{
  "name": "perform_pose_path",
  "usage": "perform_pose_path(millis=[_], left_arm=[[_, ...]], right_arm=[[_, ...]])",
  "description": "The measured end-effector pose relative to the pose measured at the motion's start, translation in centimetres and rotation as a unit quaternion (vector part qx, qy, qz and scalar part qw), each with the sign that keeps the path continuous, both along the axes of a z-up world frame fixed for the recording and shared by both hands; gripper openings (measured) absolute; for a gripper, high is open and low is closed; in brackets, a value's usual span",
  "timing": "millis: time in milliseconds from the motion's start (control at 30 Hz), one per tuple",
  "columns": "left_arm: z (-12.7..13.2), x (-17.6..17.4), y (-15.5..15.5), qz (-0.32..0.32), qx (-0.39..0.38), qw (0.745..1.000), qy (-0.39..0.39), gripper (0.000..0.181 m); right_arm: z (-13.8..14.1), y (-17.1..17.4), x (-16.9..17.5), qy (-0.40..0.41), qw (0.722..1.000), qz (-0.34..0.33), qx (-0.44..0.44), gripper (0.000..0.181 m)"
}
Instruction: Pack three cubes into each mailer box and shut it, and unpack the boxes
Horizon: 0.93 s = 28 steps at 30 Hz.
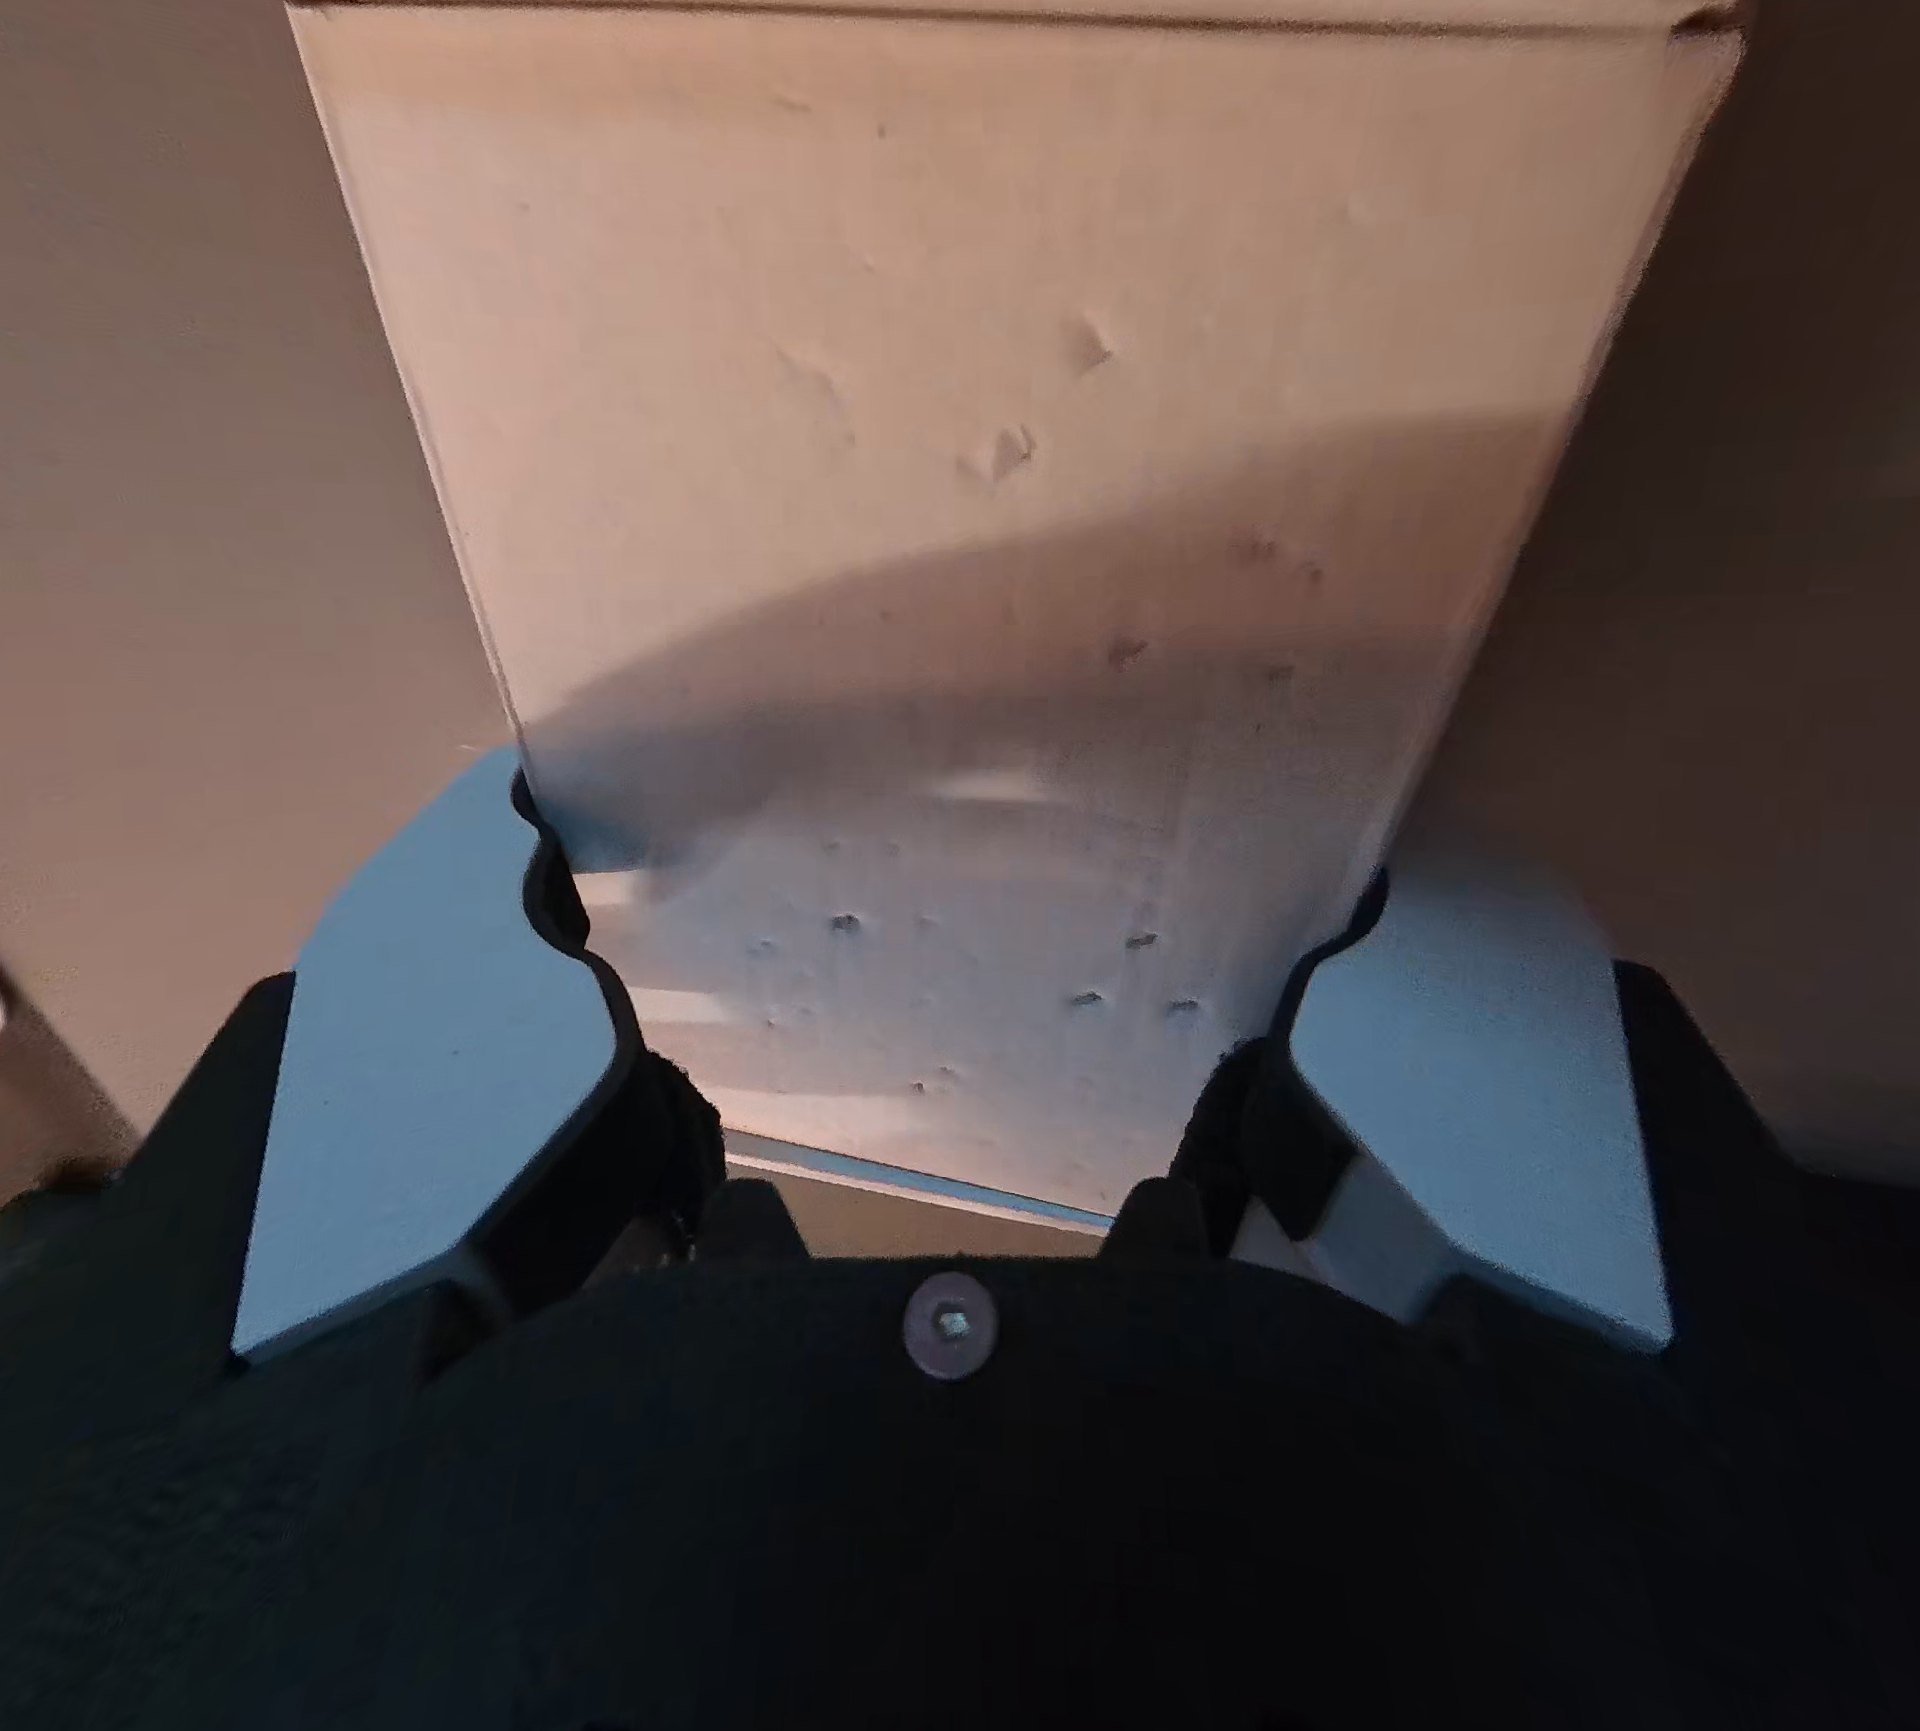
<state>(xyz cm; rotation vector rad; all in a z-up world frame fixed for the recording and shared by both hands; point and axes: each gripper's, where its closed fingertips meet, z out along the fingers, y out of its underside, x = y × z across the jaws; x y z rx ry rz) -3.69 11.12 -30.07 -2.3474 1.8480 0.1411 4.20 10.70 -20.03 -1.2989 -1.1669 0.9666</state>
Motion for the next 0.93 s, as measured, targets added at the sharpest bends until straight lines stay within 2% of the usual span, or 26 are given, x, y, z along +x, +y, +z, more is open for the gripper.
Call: perform_pose_path(millis=[33, 233, 367, 433, 533, 600, 633, 667, 700, 767, 933], left_arm=[[-0.3, 0.0, -0.1, 0.005, -0.002, 1.0, -0.002, 0.139], [-0.3, 0.6, 0.1, 0.031, 0.018, 0.998, -0.043, 0.145], [2.7, 0.9, -0.7, 0.047, 0.085, 0.984, -0.148, 0.145], [5.1, 0.4, -1.0, 0.086, 0.137, 0.959, -0.234, 0.145], [8.1, -0.9, -1.8, 0.144, 0.199, 0.892, -0.378, 0.145], [8.3, -2.1, -2.5, 0.168, 0.213, 0.855, -0.443, 0.141], [7.9, -2.5, -3.2, 0.174, 0.197, 0.848, -0.461, 0.128], [7.1, -2.7, -4.0, 0.178, 0.165, 0.847, -0.473, 0.115], [6.3, -2.9, -4.8, 0.186, 0.131, 0.849, -0.477, 0.113], [4.9, -3.3, -5.2, 0.202, 0.116, 0.853, -0.467, 0.112], [2.3, -3.0, -6.0, 0.196, 0.088, 0.888, -0.406, 0.112]], right_arm=[[0.0, 0.1, 0.0, 0.001, 1.0, -0.001, -0.003, 0.136], [-0.3, 0.0, 0.0, -0.004, 1.0, 0.001, -0.008, 0.131], [-0.4, 0.1, 0.0, -0.012, 1.0, -0.002, -0.011, 0.127], [-0.8, 0.0, 0.1, -0.036, 0.999, -0.002, -0.03, 0.122], [-2.7, -0.4, 0.4, -0.112, 0.989, -0.006, -0.097, 0.121], [-4.0, -0.9, 0.4, -0.158, 0.981, -0.005, -0.111, 0.119], [-4.6, -1.3, 0.4, -0.176, 0.978, 0.003, -0.112, 0.116], [-5.0, -1.6, 0.3, -0.187, 0.976, 0.012, -0.114, 0.112], [-5.4, -1.9, 0.2, -0.198, 0.973, 0.019, -0.12, 0.109], [-6.2, -2.1, 0.2, -0.22, 0.966, 0.023, -0.132, 0.105], [-7.3, -3.2, 0.5, -0.252, 0.952, 0.045, -0.168, 0.098]])
